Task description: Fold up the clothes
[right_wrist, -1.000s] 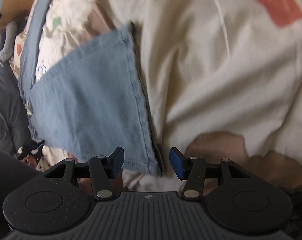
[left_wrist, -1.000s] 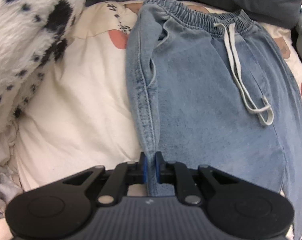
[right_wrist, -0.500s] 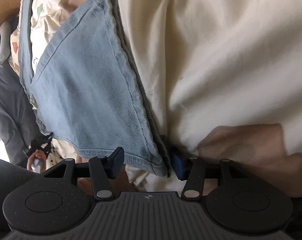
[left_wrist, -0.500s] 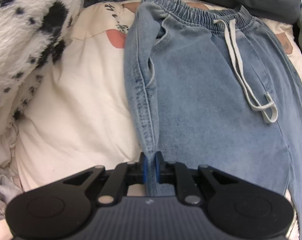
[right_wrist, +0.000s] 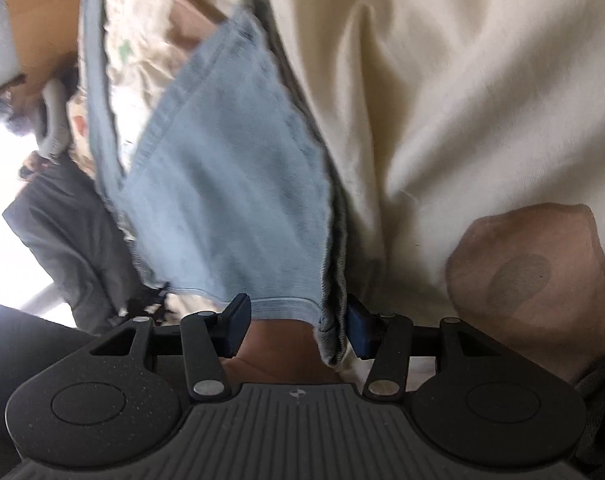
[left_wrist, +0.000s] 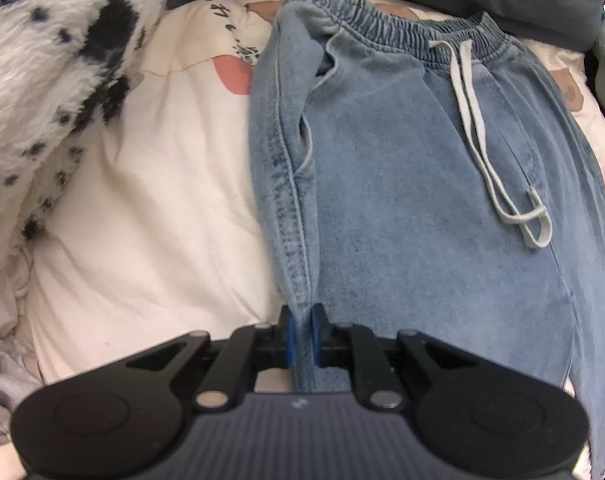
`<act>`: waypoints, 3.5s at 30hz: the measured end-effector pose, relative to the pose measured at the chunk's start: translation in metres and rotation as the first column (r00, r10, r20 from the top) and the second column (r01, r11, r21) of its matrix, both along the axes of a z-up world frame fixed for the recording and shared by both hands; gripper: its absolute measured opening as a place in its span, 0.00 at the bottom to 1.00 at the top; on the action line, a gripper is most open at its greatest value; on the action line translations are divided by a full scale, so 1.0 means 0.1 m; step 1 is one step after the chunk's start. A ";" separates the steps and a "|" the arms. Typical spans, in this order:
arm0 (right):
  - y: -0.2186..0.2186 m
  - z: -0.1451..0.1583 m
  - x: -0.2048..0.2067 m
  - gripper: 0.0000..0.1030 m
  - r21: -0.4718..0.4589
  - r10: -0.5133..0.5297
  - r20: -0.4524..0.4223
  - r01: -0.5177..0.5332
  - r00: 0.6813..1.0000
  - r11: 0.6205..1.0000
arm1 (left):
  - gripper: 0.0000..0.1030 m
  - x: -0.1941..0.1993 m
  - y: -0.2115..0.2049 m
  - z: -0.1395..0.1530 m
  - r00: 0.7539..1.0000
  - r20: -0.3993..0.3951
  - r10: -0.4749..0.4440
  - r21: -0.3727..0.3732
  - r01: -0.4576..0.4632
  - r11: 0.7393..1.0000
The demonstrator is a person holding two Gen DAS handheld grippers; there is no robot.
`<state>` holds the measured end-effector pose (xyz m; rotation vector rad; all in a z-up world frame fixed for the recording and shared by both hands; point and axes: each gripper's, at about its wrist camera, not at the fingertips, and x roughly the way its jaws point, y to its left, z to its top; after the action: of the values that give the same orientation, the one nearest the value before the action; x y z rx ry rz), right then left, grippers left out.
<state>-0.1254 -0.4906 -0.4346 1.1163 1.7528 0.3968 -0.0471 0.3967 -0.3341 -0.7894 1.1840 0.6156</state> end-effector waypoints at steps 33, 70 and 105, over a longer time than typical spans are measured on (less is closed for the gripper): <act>-0.04 0.81 0.44 0.09 -0.104 0.074 0.250 -0.049 0.965 0.993 | 0.13 0.11 0.50 0.05 0.970 0.222 0.104 -0.102 -0.083 0.991; -0.32 1.77 1.42 0.09 -0.030 -0.051 0.496 0.075 0.867 0.997 | 0.06 1.09 -0.14 1.36 0.956 0.287 0.055 -0.003 -0.056 0.998; 0.08 1.93 3.51 0.09 -0.194 -0.132 0.611 0.310 0.780 0.931 | 0.05 2.51 -0.29 1.21 0.892 0.448 0.065 -0.151 0.004 0.989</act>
<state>0.2258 -0.4821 -0.2415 0.8542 1.0647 0.2884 0.2041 0.3673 -0.2129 -1.0164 0.7920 0.3417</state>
